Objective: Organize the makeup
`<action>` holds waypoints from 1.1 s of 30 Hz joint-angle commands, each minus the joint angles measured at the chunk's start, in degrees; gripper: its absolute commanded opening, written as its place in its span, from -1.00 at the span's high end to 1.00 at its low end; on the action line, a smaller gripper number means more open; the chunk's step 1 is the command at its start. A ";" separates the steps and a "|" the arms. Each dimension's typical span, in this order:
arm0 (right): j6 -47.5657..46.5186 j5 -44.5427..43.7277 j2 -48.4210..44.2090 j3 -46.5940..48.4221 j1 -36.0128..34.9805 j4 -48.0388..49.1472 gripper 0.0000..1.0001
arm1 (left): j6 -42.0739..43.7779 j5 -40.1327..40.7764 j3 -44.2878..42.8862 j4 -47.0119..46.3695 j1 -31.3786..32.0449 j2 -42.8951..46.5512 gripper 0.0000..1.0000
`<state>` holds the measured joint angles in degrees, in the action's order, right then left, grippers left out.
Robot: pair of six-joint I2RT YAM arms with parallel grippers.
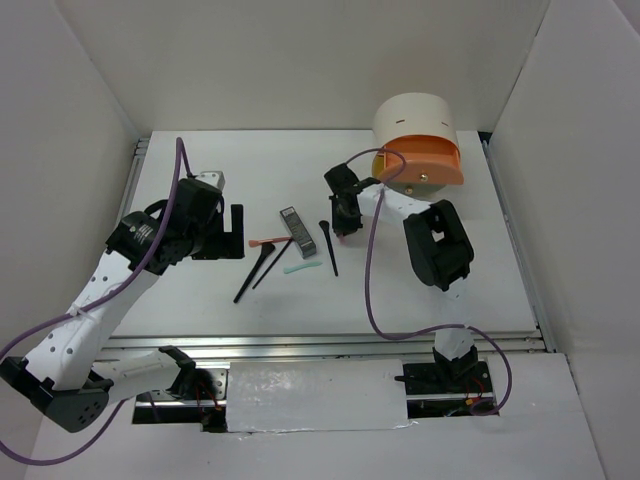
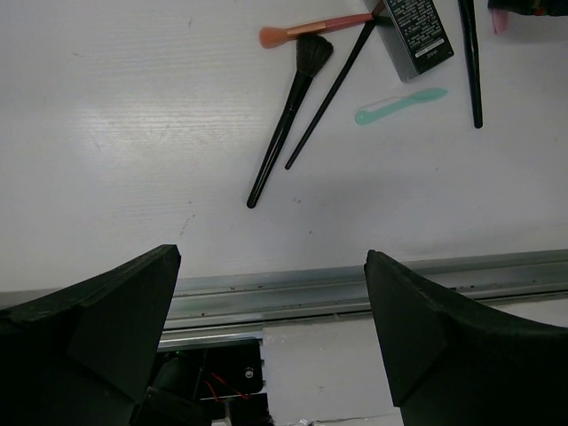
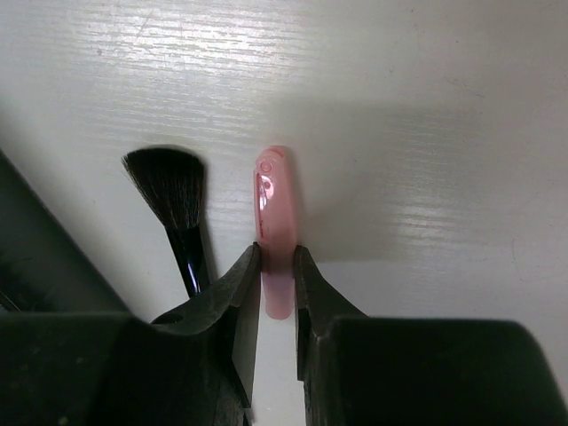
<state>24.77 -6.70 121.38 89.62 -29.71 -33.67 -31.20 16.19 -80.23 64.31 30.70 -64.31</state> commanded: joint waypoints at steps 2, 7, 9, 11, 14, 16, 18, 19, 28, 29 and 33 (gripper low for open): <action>-0.16 2.21 -3.34 -2.17 -0.96 -2.80 1.00 | 1.58 -0.45 -0.28 -1.47 0.15 1.12 -0.99; -0.17 2.13 -9.74 0.37 -0.87 -4.56 1.00 | 1.58 -0.28 -0.37 -1.21 0.15 1.12 -0.99; 0.18 2.48 -12.73 1.95 -0.26 -5.61 1.00 | 1.58 -0.45 -0.37 -1.47 0.15 1.12 -0.99; 0.71 3.01 -14.67 3.18 0.53 -6.23 1.00 | 1.49 -0.45 -0.28 -1.56 0.15 1.21 -0.99; 2.29 3.71 -18.71 6.25 3.08 -7.37 1.00 | 1.49 -0.54 -0.46 -1.56 0.15 1.21 -0.99; 3.69 3.01 -21.88 9.59 5.70 -7.99 1.00 | 1.49 -0.63 -0.72 -1.47 0.15 1.12 -0.99; 5.45 2.40 -24.42 14.14 8.08 -8.86 1.00 | 1.49 -0.72 -0.81 -1.47 0.15 1.21 -0.99; 6.24 1.87 -24.96 15.74 10.79 -9.22 1.00 | 1.41 -0.89 -0.90 -1.56 0.24 1.30 -0.99; 15.47 -4.11 -24.80 24.19 21.36 -8.52 1.00 | 0.97 -2.21 -0.46 -2.96 0.15 1.56 -0.99; 15.91 -4.20 -23.49 25.24 21.80 -9.04 1.00 | 0.88 -2.21 -0.28 -3.05 0.15 1.65 -0.99; 17.24 -8.33 -22.59 24.90 22.59 -10.72 1.00 | 0.70 -1.42 -0.02 -3.23 0.15 1.56 -0.99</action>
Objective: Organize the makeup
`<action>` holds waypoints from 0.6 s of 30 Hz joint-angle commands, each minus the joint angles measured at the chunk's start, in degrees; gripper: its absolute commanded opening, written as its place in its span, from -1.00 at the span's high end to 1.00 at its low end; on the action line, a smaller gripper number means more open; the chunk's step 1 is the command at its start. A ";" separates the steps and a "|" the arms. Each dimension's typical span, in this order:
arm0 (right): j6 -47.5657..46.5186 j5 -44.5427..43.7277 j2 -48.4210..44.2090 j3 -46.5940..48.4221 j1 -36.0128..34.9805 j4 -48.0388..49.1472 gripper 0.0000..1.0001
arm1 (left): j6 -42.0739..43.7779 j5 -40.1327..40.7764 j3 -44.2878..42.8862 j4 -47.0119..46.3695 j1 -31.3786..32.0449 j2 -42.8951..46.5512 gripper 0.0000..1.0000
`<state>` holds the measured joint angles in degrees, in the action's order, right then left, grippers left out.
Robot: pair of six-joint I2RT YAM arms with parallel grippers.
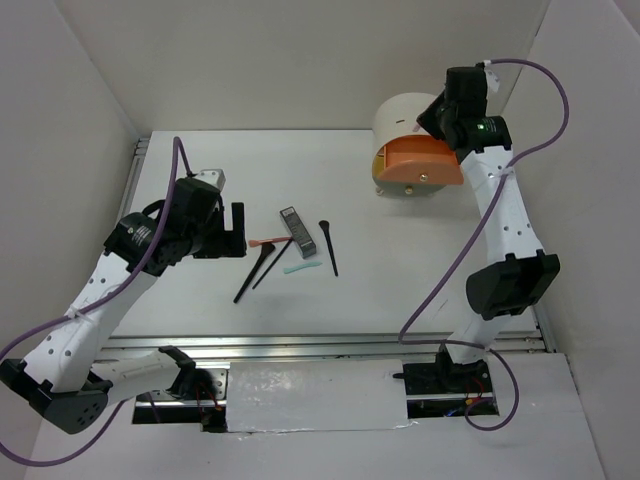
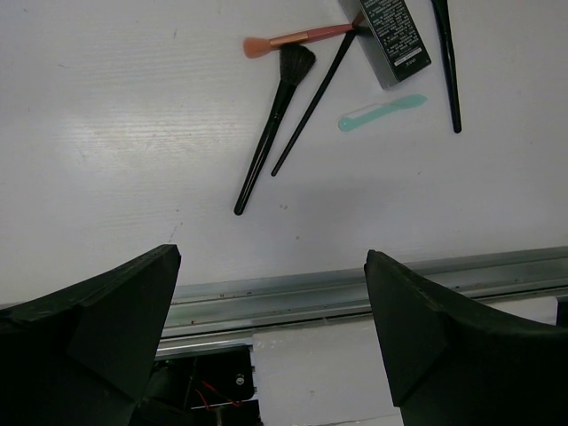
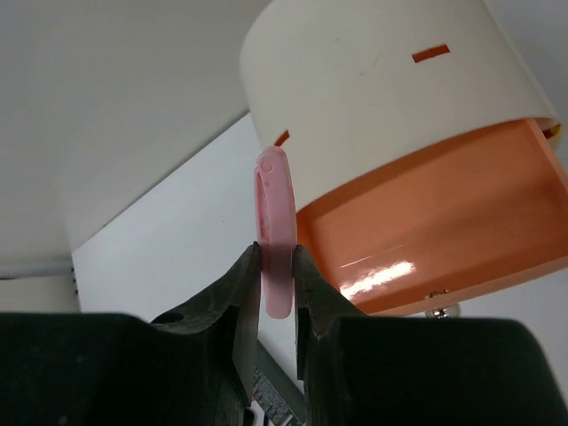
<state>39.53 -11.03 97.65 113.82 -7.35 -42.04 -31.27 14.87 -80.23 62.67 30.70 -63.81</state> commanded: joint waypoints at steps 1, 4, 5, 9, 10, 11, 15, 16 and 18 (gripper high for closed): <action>2.57 -4.18 1.06 0.01 0.32 -1.99 0.99 | 0.77 -0.11 0.16 -1.76 0.15 0.97 -0.99; 3.01 -4.44 0.97 -2.89 0.76 -1.64 0.92 | 0.59 -0.63 0.51 -2.03 0.15 0.79 -0.99; 3.36 -4.79 1.05 -3.25 0.76 -2.07 0.92 | 0.59 -0.81 0.51 -2.20 0.15 0.79 -0.99; 3.45 -5.32 0.27 -5.97 1.29 -0.94 0.90 | 0.68 -1.16 0.77 -2.47 0.15 0.27 -0.99; 3.45 -5.15 0.00 -6.59 1.29 -0.76 0.89 | 0.77 -1.16 0.69 -2.47 0.15 0.09 -0.99; 3.28 -5.06 0.00 -6.77 1.38 -0.50 0.80 | 0.86 -1.25 0.60 -2.38 0.15 -0.08 -0.99; 3.19 -4.71 0.35 -7.21 1.55 -0.50 0.52 | 0.94 -1.51 0.77 -2.64 0.15 -0.26 -0.99; 3.19 -4.53 0.44 -7.21 1.73 -0.50 0.39 | 0.94 -1.51 0.86 -2.65 0.15 -0.26 -0.99; 3.10 -4.44 0.53 -6.95 1.73 -0.67 0.06 | 0.86 -1.69 1.21 -2.91 0.15 -0.35 -0.99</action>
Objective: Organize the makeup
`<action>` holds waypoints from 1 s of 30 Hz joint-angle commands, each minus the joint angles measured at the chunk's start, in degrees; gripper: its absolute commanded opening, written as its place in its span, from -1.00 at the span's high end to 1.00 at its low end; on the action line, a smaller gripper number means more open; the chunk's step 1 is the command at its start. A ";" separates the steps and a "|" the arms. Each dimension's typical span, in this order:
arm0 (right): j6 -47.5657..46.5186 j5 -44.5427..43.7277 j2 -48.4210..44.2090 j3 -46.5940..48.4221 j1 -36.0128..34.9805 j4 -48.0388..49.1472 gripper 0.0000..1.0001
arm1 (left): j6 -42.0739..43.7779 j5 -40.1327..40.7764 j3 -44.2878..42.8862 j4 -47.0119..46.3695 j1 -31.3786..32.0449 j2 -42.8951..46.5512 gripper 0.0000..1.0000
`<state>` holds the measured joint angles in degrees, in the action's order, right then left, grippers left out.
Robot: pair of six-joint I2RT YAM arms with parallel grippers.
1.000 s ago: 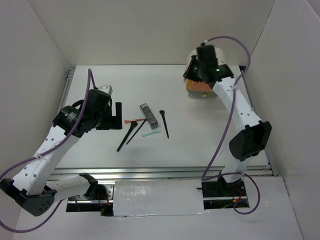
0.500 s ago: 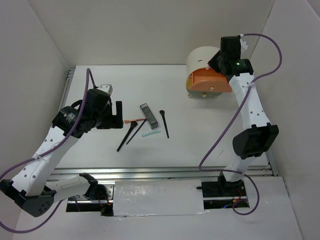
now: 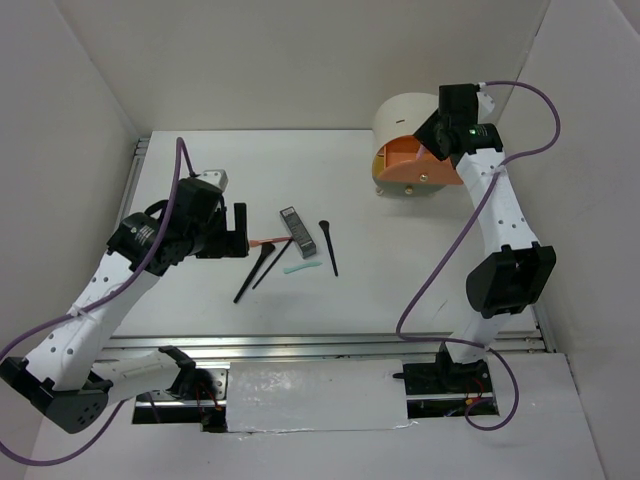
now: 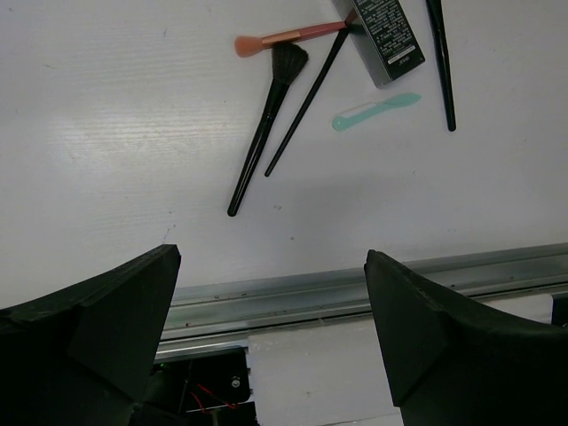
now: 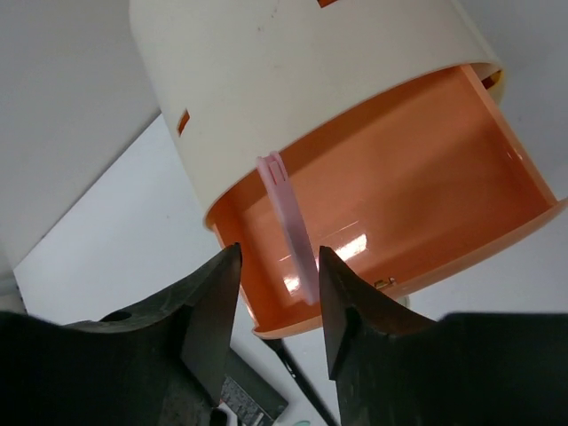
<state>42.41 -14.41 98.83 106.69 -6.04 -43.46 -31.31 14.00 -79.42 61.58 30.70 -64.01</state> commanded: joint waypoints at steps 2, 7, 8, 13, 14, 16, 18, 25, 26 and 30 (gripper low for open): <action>-0.13 -0.88 -0.91 0.79 0.42 0.92 -0.16 | 0.81 -1.08 0.75 -1.99 0.15 -0.06 -0.99; -1.54 -0.27 -1.44 4.12 0.51 0.66 -0.53 | 0.81 -1.61 0.93 -2.43 0.15 -0.76 -0.99; -2.41 0.08 -1.53 4.74 0.42 0.05 -0.53 | 0.73 -1.69 0.84 -2.52 0.15 -0.94 -0.99; -5.40 3.42 -6.00 2.21 -1.51 0.92 -0.53 | 0.90 -2.92 1.46 -4.01 0.15 -1.73 -0.99; -6.46 4.12 -7.06 1.07 -2.39 1.45 -0.52 | 0.90 -3.10 1.55 -4.10 0.15 -2.08 -0.99; -10.13 6.93 -10.31 -2.88 -5.98 2.85 -0.50 | 0.81 -3.89 1.63 -4.28 0.15 -2.96 -0.99; -13.22 9.40 -12.16 -6.04 -9.14 2.95 -0.50 | 0.64 -4.50 1.72 -4.98 0.15 -3.49 -0.99; -17.19 9.27 -10.76 -14.13 -28.98 -2.42 -0.48 | 0.02 -5.74 0.50 -5.77 0.24 -5.51 -0.99; -15.97 6.18 -10.67 -15.10 -30.76 -2.68 -0.50 | 0.37 -6.09 0.40 -5.95 0.24 -5.60 -0.99; -4.13 0.98 -13.55 -21.85 -32.28 -2.34 -0.64 | 5.80 -10.03 0.40 -9.18 0.24 -7.62 -0.98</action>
<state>30.83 -7.11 88.60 88.05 -39.07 -44.71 -30.28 7.94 -78.11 56.58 30.70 -70.11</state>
